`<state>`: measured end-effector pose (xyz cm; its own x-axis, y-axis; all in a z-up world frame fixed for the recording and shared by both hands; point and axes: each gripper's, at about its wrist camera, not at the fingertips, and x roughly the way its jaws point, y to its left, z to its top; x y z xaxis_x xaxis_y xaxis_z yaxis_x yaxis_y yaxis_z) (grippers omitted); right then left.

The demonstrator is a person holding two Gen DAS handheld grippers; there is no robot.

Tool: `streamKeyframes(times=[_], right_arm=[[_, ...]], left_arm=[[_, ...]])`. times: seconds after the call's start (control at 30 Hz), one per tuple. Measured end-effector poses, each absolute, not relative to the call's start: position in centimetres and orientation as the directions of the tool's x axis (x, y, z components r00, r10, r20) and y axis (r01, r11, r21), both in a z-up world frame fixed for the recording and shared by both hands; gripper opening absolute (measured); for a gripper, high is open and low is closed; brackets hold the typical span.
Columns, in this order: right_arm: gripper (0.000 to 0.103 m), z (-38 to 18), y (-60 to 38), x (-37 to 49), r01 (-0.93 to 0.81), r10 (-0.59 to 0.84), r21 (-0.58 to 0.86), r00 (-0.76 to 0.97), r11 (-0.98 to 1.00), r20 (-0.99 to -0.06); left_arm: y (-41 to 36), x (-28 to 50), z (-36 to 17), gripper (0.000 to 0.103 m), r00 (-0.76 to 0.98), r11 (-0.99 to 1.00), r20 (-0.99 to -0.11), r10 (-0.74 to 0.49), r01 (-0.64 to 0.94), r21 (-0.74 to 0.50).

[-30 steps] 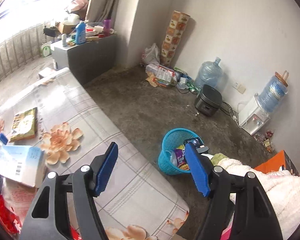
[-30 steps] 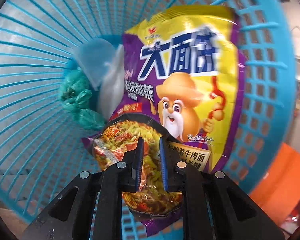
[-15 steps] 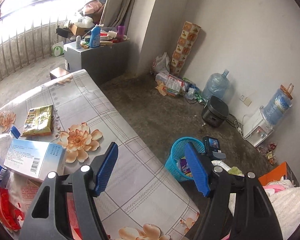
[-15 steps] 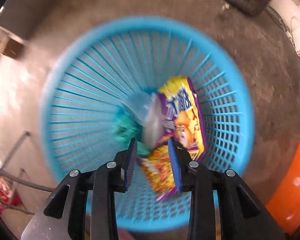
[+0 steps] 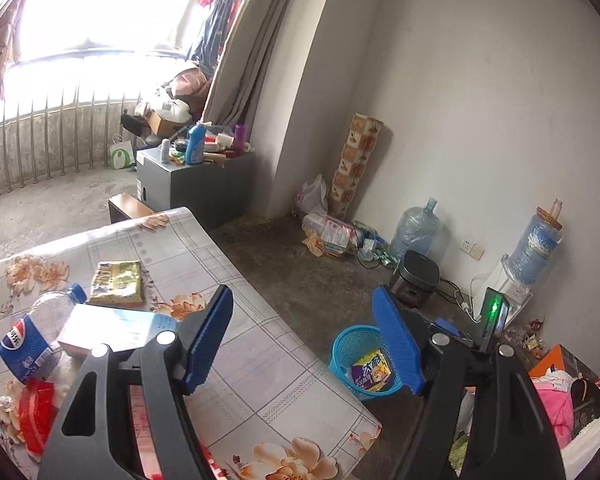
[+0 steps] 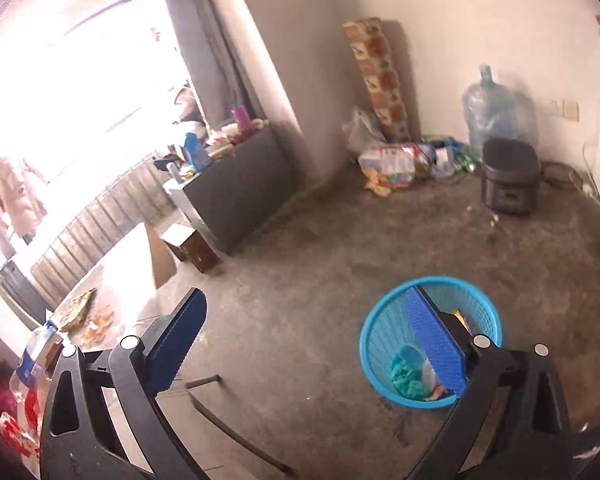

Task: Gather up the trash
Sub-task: 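Move both tools back over the table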

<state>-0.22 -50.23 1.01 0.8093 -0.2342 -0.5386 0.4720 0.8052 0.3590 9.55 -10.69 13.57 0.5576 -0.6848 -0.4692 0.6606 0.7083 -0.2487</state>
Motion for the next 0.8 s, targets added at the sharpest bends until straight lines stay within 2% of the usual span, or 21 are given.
streamKeyframes(times=[0.23, 0.33, 0.4, 0.5, 0.57, 0.6, 0.67, 0.8], right_arm=[[0.095, 5.2, -46.1, 0.7, 0.273, -0.082, 0.453, 0.914, 0.849, -0.397], [0.095, 6.3, -43.3, 1.5, 0.202, 0.0, 0.468, 0.918, 0.86, -0.396], [0.095, 5.9, -41.6, 2.6, 0.166, 0.073, 0.496, 0.901, 0.852, -0.427], [0.084, 5.0, -38.9, 4.5, 0.107, 0.206, 0.553, 0.857, 0.827, -0.473], [0.073, 3.9, -37.0, 5.8, 0.078, 0.298, 0.597, 0.81, 0.798, -0.505], [0.071, 3.1, -36.2, 6.7, 0.069, 0.345, 0.622, 0.781, 0.78, -0.521], [0.059, 2.7, -33.1, 7.2, 0.056, 0.421, 0.655, 0.724, 0.753, -0.547], [0.048, 1.7, -28.8, 8.6, 0.029, 0.519, 0.681, 0.624, 0.731, -0.584]], left_arm=[[-1.8, 7.7, 13.7, 0.07, 0.696, 0.805, -0.407, -0.591, 0.536, -0.254], [1.9, 7.4, 13.3, 0.07, 0.762, 0.865, -0.41, -0.502, 0.448, -0.227], [4.6, 7.4, 12.9, 0.07, 0.792, 0.894, -0.416, -0.448, 0.387, -0.227], [8.0, 7.9, 11.5, 0.07, 0.815, 0.924, -0.442, -0.376, 0.294, -0.243], [9.8, 8.4, 10.2, 0.07, 0.817, 0.939, -0.47, -0.333, 0.239, -0.25], [10.3, 8.7, 9.5, 0.066, 0.812, 0.941, -0.486, -0.325, 0.224, -0.255], [11.1, 9.6, 7.8, 0.06, 0.789, 0.942, -0.525, -0.321, 0.206, -0.267], [11.0, 11.4, 3.8, 0.046, 0.716, 0.933, -0.604, -0.35, 0.209, -0.293]])
